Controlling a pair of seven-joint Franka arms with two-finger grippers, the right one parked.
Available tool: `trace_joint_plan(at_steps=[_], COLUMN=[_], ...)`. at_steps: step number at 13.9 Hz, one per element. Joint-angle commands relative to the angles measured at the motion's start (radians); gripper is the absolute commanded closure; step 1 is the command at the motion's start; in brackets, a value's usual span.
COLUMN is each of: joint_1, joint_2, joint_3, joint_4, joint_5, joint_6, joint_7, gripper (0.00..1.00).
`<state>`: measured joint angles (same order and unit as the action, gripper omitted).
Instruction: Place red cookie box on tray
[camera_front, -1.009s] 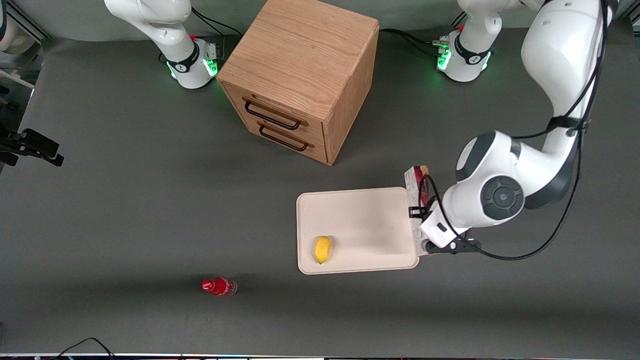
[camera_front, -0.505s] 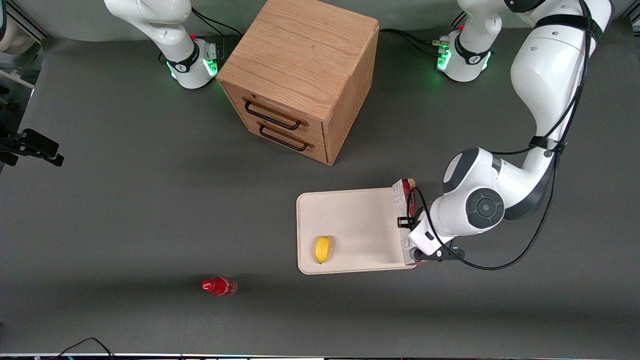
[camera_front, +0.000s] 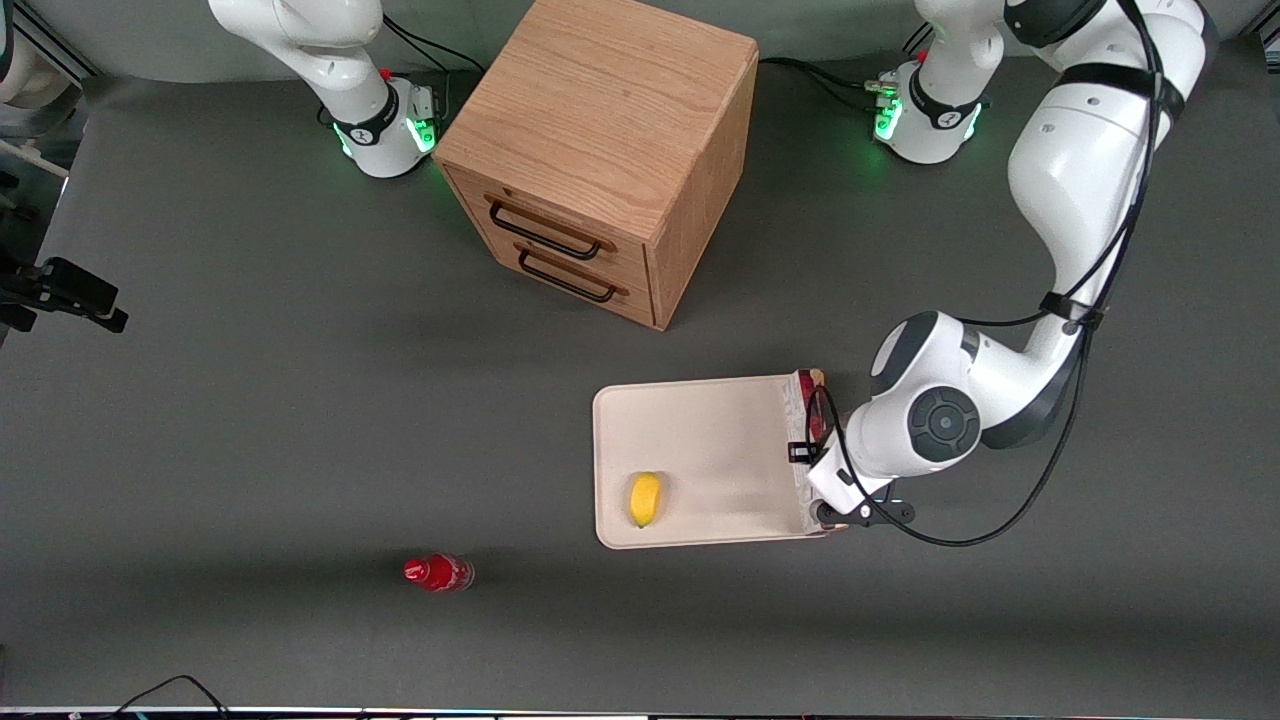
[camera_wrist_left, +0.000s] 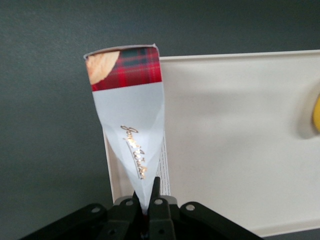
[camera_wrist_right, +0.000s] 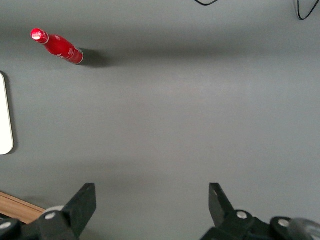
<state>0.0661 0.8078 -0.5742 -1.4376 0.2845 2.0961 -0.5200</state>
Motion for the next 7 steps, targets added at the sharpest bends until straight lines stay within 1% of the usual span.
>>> trace_joint_plan(at_steps=[1,2,3,5,7], joint_1=[-0.003,-0.003,0.000,0.021,0.026], joint_2=[0.013,0.017,0.016,-0.001,-0.033], joint_3=[-0.006,-0.004,-0.004,-0.004,-0.010], joint_4=[-0.010,-0.009,-0.007,0.005,0.043], joint_5=[0.044,0.047,0.045,0.033,0.032], joint_6=[0.016,0.016,0.015,-0.022,-0.135], joint_7=[-0.048,-0.040,-0.037,-0.032,-0.029], gripper=[0.48,0.06,0.00,0.00,0.00])
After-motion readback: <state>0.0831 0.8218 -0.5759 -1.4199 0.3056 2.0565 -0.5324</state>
